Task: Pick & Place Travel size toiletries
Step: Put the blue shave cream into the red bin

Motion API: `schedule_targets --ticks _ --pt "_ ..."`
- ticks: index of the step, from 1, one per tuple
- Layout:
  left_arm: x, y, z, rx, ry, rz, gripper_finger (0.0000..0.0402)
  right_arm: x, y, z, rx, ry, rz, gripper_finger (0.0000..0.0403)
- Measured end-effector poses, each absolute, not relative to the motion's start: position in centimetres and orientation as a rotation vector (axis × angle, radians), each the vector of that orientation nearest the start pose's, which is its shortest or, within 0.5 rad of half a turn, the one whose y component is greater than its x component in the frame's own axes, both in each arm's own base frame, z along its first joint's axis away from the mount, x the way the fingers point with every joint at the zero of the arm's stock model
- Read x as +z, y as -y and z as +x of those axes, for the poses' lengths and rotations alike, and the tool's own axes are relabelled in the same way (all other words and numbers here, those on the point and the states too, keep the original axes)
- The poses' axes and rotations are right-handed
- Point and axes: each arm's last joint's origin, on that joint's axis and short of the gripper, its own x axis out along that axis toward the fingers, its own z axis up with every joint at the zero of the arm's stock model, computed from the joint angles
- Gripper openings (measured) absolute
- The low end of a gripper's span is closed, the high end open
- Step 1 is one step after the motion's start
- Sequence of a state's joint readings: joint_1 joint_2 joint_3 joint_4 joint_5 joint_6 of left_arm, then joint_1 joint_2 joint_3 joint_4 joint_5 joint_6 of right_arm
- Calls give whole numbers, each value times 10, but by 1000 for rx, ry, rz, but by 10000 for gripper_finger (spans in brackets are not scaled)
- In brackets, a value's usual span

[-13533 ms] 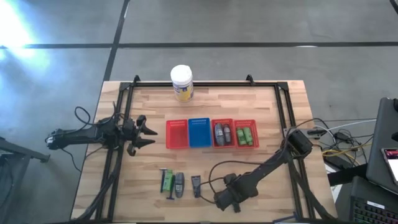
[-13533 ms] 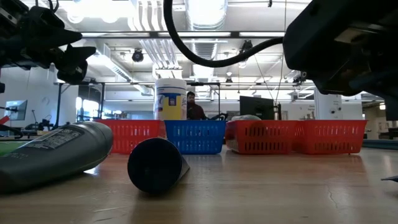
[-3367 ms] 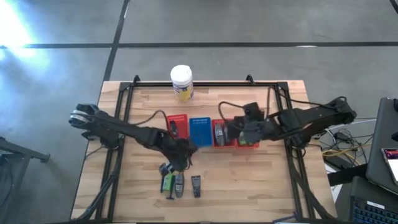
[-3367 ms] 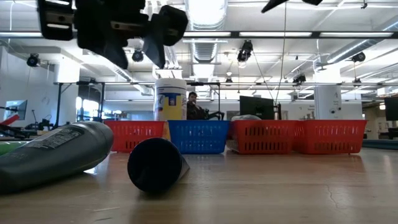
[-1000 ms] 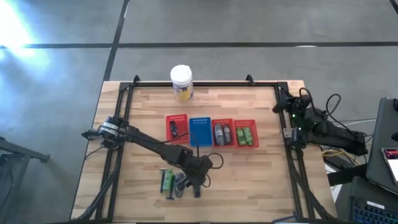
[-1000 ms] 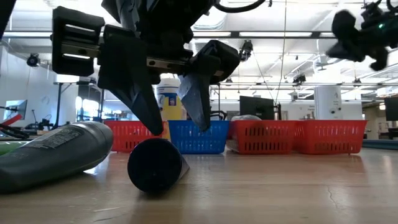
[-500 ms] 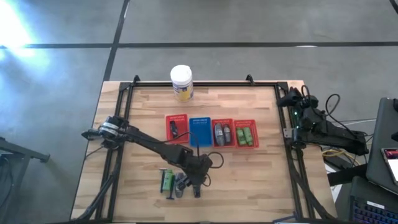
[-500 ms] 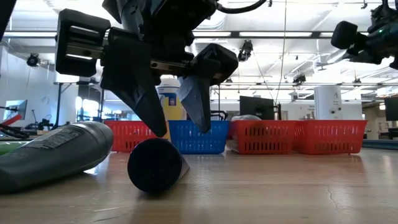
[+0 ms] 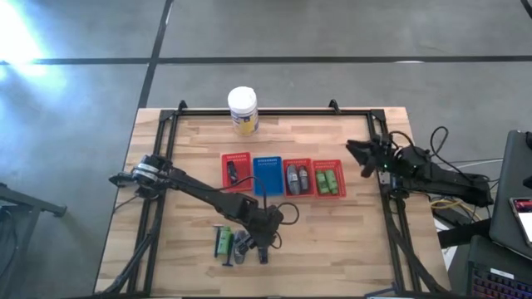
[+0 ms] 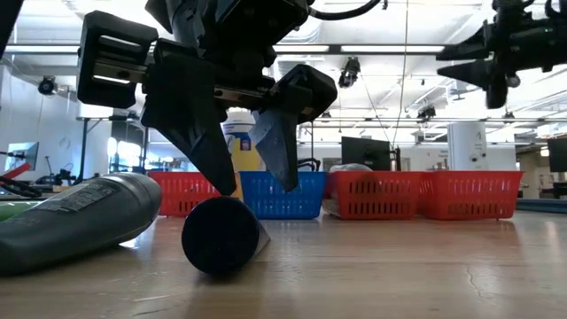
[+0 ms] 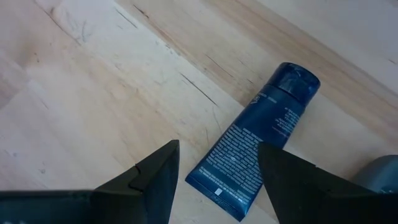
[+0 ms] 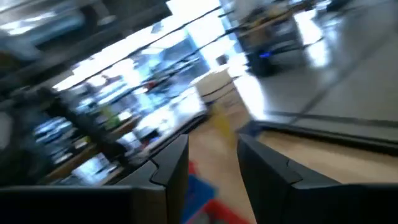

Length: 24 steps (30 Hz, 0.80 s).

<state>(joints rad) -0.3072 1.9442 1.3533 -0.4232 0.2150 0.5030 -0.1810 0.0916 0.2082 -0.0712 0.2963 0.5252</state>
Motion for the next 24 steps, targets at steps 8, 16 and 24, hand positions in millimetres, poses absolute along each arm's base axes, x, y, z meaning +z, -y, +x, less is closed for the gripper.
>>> schedule_targets --ticks 8,16,24 --pt "181 128 383 -722 -888 491 221 176 25 97 -408 191 465 155" --pt "181 127 382 -723 -897 489 221 170 20 99 -218 88 466 172" --pt "180 127 383 -715 -898 495 221 169 18 100 -173 58 467 189"
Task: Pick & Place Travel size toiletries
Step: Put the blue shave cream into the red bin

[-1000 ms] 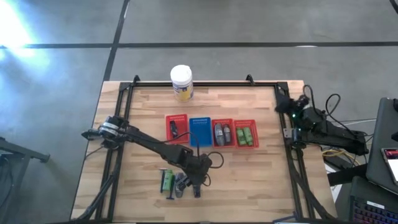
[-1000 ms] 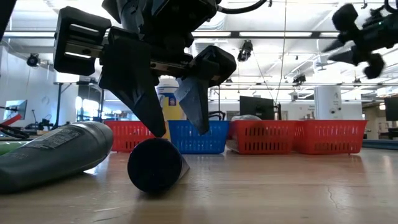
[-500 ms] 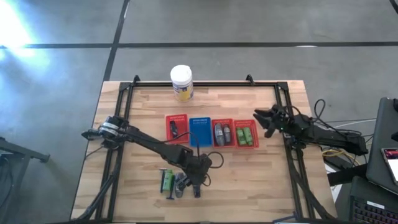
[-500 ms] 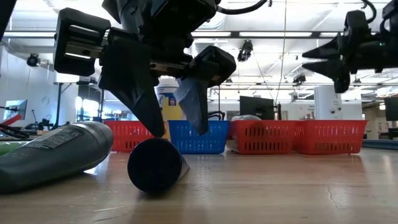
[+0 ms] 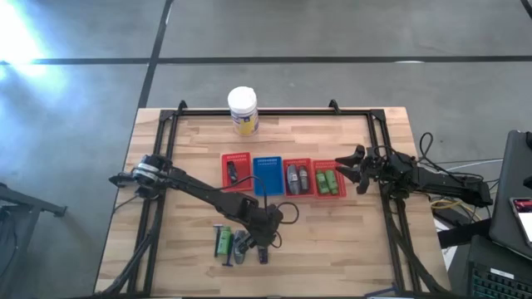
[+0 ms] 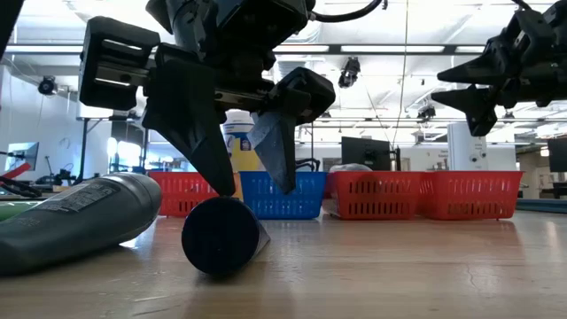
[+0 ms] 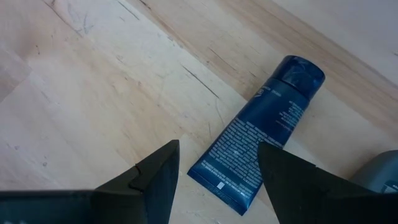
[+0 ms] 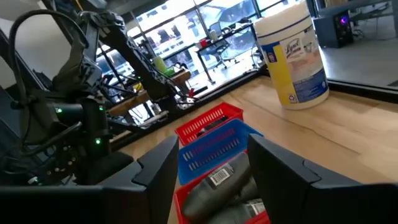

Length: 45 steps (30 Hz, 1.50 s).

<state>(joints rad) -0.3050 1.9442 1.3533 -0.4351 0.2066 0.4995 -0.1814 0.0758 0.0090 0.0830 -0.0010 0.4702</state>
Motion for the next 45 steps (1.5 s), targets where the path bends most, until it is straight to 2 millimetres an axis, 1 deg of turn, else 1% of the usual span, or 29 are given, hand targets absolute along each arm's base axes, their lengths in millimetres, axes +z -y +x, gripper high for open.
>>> schedule_targets --ticks 5,12,14,17,45 --pt "180 127 383 -712 -901 489 221 169 17 100 -160 55 468 196" --pt "181 127 382 -713 -901 489 221 174 2 97 -4 90 469 201" --pt "181 127 382 -713 -902 489 221 176 -1 97 37 103 470 198" --pt "180 127 382 -713 -904 488 221 174 -4 97 65 75 471 190" --pt "180 127 382 -704 -912 484 221 172 -5 99 67 49 471 112"
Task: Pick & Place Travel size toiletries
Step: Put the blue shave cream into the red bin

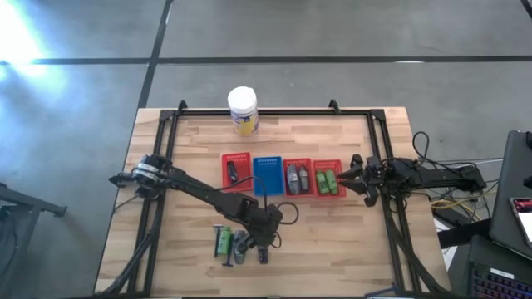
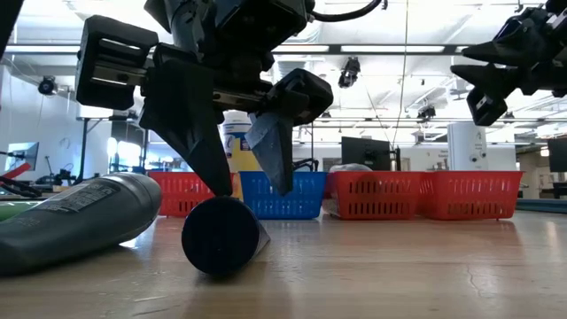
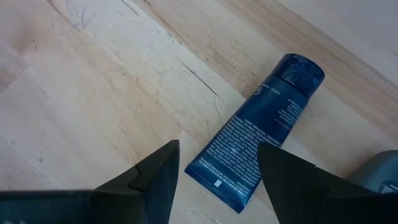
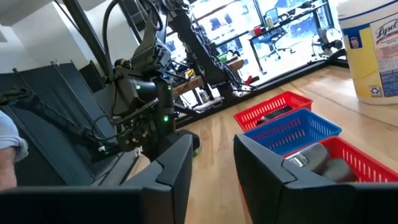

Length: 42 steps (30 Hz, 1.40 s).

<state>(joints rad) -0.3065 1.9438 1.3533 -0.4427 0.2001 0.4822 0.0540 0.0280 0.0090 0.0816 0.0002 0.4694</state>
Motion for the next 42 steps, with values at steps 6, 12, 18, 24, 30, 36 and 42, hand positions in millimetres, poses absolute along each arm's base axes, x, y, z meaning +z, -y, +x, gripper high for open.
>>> schedule_targets --ticks 6,12,18,24,30,36,42 --pt "180 127 382 -703 -912 483 221 172 -5 99 62 51 371 97" --pt "180 127 382 -701 -914 479 221 172 -7 99 106 55 28 80" --pt "180 127 382 -691 -917 479 221 170 -7 99 125 42 -34 61" --pt "180 127 382 -688 -917 480 221 170 -7 99 124 42 -34 46" --pt "180 127 382 -688 -917 480 221 170 -7 99 121 46 -94 47" --pt "180 127 382 -685 -922 473 221 170 -7 99 105 50 -188 65" --pt "180 127 382 -685 -923 473 221 170 -7 99 103 52 -190 83"
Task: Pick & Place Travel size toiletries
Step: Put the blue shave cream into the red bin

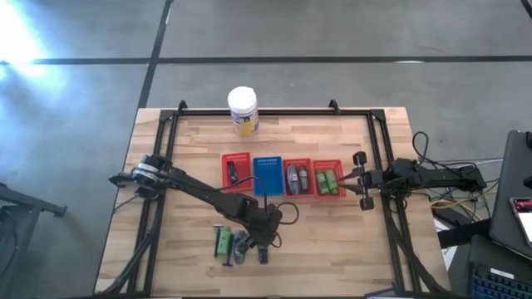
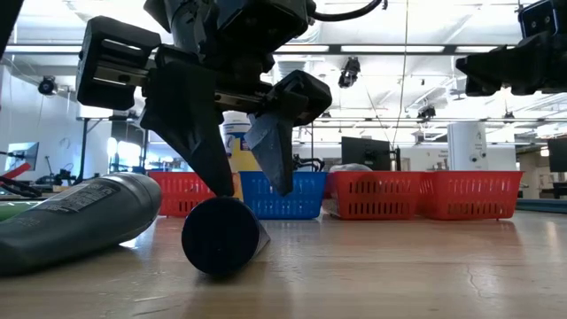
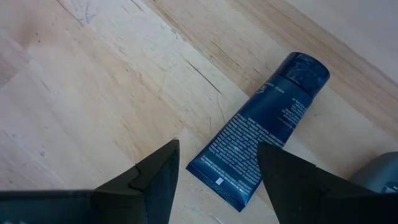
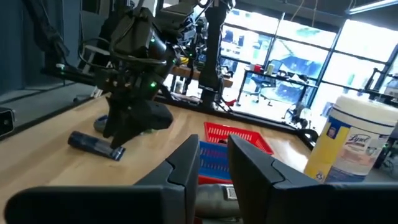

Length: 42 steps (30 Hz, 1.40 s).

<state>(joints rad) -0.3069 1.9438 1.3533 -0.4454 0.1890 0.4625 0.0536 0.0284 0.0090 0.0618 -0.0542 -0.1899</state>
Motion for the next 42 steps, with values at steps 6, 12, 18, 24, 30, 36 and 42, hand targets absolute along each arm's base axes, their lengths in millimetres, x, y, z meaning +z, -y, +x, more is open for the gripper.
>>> schedule_targets --ticks 6,12,18,24,30,36,42 --pt "180 127 381 -686 -927 473 221 170 -7 99 125 43 -90 81" --pt "180 126 381 -690 -924 482 221 169 -7 99 126 23 12 50" --pt "180 126 381 -690 -924 482 221 166 -7 99 116 -9 46 10" --pt "180 126 381 -690 -926 482 221 171 -8 99 128 50 -76 8" --pt "180 126 381 -690 -925 482 221 167 -7 99 126 5 19 8" --pt "180 126 381 -690 -925 482 221 167 -7 99 126 3 28 8" --pt "180 126 381 -690 -924 482 221 167 -7 99 120 4 20 8"
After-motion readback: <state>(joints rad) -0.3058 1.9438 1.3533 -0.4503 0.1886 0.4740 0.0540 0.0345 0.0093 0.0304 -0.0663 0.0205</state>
